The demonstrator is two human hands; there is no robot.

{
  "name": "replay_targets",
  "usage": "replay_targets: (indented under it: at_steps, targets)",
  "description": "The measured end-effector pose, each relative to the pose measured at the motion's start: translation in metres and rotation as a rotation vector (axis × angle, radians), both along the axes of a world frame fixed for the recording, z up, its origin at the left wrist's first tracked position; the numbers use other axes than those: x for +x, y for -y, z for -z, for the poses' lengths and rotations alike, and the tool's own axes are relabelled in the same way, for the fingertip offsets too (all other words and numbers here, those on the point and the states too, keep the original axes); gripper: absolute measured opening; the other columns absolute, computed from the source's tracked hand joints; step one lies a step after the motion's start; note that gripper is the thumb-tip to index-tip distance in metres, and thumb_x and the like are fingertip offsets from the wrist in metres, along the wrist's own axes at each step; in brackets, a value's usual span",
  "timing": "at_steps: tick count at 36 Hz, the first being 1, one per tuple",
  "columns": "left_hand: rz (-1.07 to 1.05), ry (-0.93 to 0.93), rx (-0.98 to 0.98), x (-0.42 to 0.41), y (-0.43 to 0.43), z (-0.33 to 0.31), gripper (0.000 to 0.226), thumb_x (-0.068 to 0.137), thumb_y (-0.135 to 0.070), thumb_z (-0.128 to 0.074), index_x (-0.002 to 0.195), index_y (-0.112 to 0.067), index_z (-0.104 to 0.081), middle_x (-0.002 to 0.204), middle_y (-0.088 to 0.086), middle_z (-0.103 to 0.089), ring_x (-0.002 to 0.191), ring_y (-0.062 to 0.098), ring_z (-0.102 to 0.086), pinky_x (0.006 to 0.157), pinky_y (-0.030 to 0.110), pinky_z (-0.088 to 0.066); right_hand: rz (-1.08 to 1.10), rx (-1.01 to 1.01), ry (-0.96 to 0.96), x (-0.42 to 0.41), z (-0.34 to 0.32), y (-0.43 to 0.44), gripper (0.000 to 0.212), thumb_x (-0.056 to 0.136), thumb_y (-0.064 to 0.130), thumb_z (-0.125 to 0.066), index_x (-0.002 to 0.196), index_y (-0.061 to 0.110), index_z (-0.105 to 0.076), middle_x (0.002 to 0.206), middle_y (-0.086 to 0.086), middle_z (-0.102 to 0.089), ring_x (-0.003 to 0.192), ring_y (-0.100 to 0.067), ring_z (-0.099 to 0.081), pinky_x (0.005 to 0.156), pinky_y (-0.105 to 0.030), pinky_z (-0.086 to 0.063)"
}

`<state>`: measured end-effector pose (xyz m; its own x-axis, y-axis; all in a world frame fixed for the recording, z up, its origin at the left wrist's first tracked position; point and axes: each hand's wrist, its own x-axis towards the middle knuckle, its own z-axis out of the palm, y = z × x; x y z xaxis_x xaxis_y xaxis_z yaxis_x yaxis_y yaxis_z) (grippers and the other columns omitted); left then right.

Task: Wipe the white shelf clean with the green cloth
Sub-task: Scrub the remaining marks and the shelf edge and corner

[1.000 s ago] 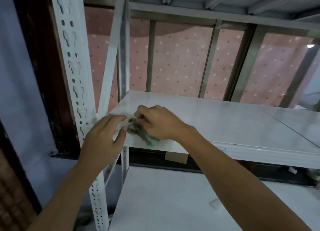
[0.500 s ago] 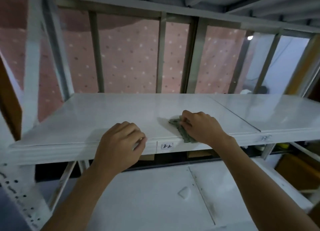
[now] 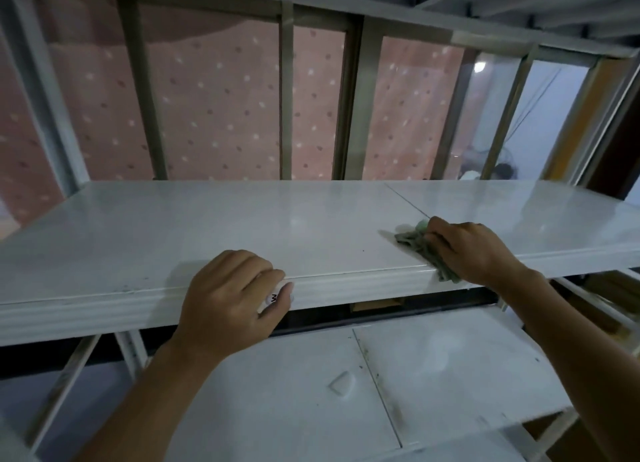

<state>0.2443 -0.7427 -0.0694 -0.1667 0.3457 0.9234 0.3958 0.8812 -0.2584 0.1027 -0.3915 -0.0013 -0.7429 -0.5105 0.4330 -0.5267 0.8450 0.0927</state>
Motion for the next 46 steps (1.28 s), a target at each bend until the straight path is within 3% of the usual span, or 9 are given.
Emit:
replay_targets:
  at_steps: [9, 15, 24, 27, 33, 37, 42, 46]
  targets:
    - [0.002, -0.053, -0.026, -0.002, 0.001, -0.002, 0.019, 0.088, -0.011, -0.073, 0.069, -0.005, -0.074, 0.069, 0.007, -0.069, 0.062, 0.029, -0.064, 0.063, 0.038, -0.051, -0.059, 0.128, 0.03, 0.001, -0.009, 0.026, 0.019, 0.103, 0.032, -0.036, 0.101, 0.017, -0.048, 0.063, -0.004, -0.06, 0.054, -0.028, -0.055, 0.059, -0.042, -0.049]
    - [-0.013, -0.064, -0.045, 0.005, 0.011, 0.005, 0.023, 0.087, -0.008, -0.073, 0.064, -0.005, -0.069, 0.067, 0.008, -0.066, 0.059, 0.03, -0.061, 0.058, 0.04, -0.051, -0.188, 0.145, -0.02, 0.016, -0.007, 0.075, 0.019, 0.103, 0.031, -0.036, 0.1, 0.014, -0.045, 0.056, 0.0, -0.047, 0.05, -0.03, -0.048, 0.053, -0.035, -0.036]
    - [-0.078, -0.041, -0.07, 0.038, 0.039, 0.022, 0.008, 0.083, -0.006, -0.075, 0.083, 0.001, -0.079, 0.086, 0.012, -0.076, 0.075, 0.031, -0.069, 0.075, 0.039, -0.057, -0.358, 0.124, -0.082, 0.042, 0.001, 0.159, 0.025, 0.101, 0.033, -0.029, 0.098, 0.014, -0.045, 0.051, 0.004, -0.037, 0.044, -0.028, -0.041, 0.048, -0.037, -0.043]
    - [-0.127, -0.038, -0.086, 0.052, 0.057, 0.029, 0.011, 0.083, -0.007, -0.077, 0.089, 0.0, -0.082, 0.093, 0.013, -0.079, 0.083, 0.03, -0.074, 0.085, 0.039, -0.059, -0.394, 0.117, -0.108, 0.057, 0.002, 0.191, 0.024, 0.101, 0.031, -0.031, 0.098, 0.012, -0.046, 0.051, 0.007, -0.031, 0.043, -0.027, -0.038, 0.048, -0.034, -0.037]
    - [-0.202, -0.031, -0.111, 0.079, 0.094, 0.036, 0.014, 0.082, -0.005, -0.078, 0.094, 0.0, -0.083, 0.096, 0.014, -0.08, 0.088, 0.032, -0.078, 0.088, 0.042, -0.062, -0.348, 0.086, -0.096, 0.091, 0.005, 0.257, 0.008, 0.096, 0.02, -0.043, 0.095, 0.012, -0.043, 0.055, 0.002, -0.033, 0.043, -0.021, -0.026, 0.048, -0.032, -0.025]
    - [-0.256, -0.046, -0.133, 0.095, 0.12, 0.039, 0.013, 0.08, -0.002, -0.08, 0.092, 0.001, -0.083, 0.096, 0.017, -0.079, 0.089, 0.034, -0.077, 0.095, 0.042, -0.06, -0.34, 0.105, -0.062, 0.111, 0.002, 0.297, 0.01, 0.092, 0.018, -0.044, 0.099, 0.013, -0.04, 0.06, 0.0, -0.033, 0.049, -0.02, -0.03, 0.048, -0.031, -0.021]
    - [-0.331, -0.079, -0.16, 0.118, 0.148, 0.038, 0.005, 0.083, -0.002, -0.078, 0.085, 0.0, -0.083, 0.085, 0.016, -0.078, 0.075, 0.032, -0.075, 0.089, 0.041, -0.058, -0.418, 0.107, -0.035, 0.133, -0.005, 0.345, 0.022, 0.088, 0.015, -0.045, 0.11, 0.008, -0.044, 0.063, 0.001, -0.027, 0.051, -0.016, -0.023, 0.047, -0.029, -0.014]
    - [-0.36, -0.059, -0.151, 0.135, 0.169, 0.039, 0.002, 0.081, -0.001, -0.079, 0.082, 0.0, -0.081, 0.079, 0.015, -0.075, 0.069, 0.032, -0.071, 0.075, 0.042, -0.061, -0.469, 0.092, -0.014, 0.146, -0.004, 0.383, 0.024, 0.088, 0.014, -0.045, 0.111, 0.006, -0.045, 0.064, 0.001, -0.031, 0.052, -0.019, -0.029, 0.047, -0.03, -0.015]
